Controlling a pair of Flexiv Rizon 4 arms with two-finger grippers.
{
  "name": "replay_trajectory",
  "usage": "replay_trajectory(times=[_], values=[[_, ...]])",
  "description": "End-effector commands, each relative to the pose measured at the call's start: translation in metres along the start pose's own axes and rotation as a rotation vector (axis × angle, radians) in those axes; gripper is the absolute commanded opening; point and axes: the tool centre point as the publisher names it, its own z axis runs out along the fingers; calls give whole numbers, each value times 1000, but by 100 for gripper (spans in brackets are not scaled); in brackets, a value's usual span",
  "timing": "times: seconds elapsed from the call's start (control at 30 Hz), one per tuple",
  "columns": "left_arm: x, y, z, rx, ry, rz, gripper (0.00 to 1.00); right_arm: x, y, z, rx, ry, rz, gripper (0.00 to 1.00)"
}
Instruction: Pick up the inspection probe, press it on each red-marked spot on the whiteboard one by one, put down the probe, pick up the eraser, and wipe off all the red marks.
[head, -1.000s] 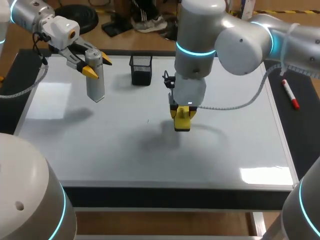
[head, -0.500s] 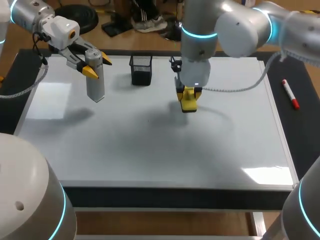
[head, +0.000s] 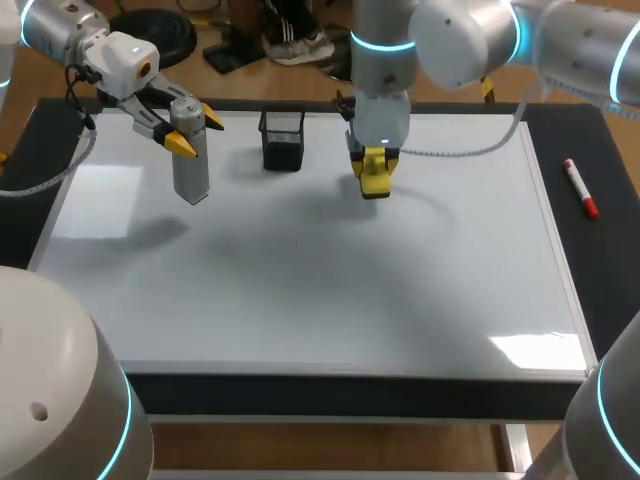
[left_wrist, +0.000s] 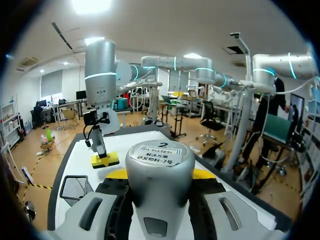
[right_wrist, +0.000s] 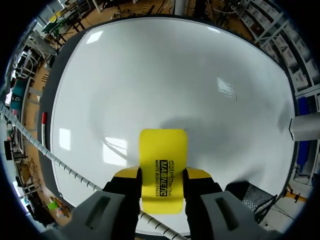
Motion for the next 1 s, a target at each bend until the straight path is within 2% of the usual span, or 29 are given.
replay_trajectory(times=[0.03,0.57,1.0], values=[[0,-2,0,-3,-1,-1,0,-6,-23,5,-57,20,11,0],[0,-2,0,-3,-1,-1,0,-12,-64,13,-56,-7,65,0],[0,-2,0,-3,-1,-1,0,-19,-76,16,-59,-8,81,0]])
